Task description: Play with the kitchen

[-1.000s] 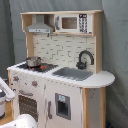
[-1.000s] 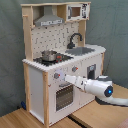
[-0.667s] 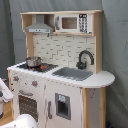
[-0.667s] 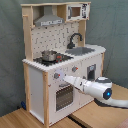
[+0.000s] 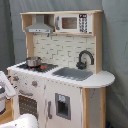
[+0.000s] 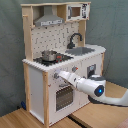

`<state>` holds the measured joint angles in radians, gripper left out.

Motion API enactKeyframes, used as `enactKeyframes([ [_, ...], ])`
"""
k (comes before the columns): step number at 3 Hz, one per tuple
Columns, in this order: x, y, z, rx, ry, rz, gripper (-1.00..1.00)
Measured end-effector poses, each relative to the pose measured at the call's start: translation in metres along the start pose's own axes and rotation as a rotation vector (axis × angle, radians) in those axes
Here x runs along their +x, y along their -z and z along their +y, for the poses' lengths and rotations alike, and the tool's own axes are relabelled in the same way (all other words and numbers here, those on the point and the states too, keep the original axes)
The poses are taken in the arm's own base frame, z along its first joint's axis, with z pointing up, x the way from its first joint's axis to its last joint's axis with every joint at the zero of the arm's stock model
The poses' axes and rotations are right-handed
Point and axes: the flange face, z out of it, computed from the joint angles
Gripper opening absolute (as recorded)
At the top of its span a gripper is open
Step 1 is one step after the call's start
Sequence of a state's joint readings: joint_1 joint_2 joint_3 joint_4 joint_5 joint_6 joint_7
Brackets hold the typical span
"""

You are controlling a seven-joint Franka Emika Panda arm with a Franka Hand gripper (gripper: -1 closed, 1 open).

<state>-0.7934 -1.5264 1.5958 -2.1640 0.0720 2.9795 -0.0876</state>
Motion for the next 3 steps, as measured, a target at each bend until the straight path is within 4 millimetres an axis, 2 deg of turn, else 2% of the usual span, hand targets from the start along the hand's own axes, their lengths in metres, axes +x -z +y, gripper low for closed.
enactKeyframes([
  [1, 0.003, -0.027, 0.004, -0.003, -0.006, -0.017, 1.00],
  [2, 0.011, -0.044, 0.002, 0.001, -0.005, -0.022, 1.00],
  [3, 0.011, -0.044, 0.002, 0.001, -0.006, -0.023, -1.00],
])
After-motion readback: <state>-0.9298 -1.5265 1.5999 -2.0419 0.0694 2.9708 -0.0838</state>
